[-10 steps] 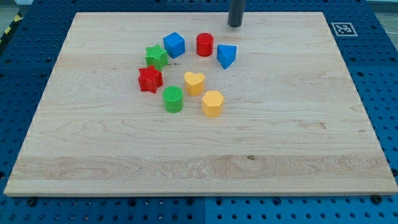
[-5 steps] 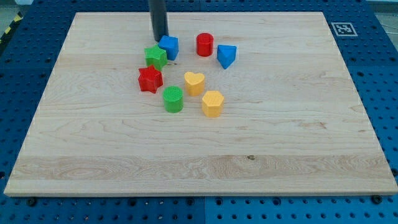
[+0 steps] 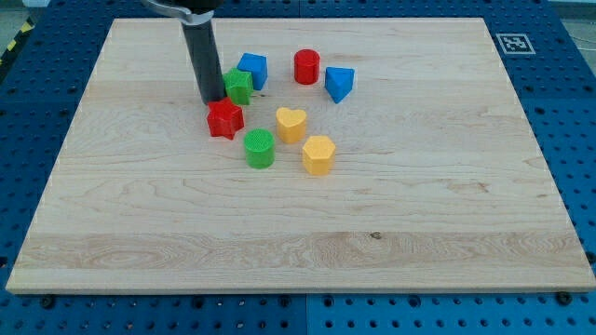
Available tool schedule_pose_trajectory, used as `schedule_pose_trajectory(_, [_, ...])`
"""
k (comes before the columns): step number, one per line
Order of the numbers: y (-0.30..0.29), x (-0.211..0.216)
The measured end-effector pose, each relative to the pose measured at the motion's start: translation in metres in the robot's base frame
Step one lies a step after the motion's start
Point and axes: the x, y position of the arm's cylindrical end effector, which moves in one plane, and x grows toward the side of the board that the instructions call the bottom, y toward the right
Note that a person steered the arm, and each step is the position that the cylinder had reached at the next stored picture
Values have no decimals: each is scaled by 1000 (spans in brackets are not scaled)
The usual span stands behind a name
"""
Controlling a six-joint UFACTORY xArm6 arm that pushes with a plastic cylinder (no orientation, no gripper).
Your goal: Move the green star along with the blue cube above the red circle
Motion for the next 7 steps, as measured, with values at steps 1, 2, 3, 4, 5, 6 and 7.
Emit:
schedule_pose_trajectory(1, [13, -1])
schedule_pose_trajectory(2, [16, -12])
schedule_pose_trajectory(3, [16, -22])
schedule_pose_trajectory(4, [18, -33])
schedule_pose_trajectory(5, [18, -28])
schedule_pose_trajectory(6, [14, 37])
schedule_pose_trajectory(7, [26, 52])
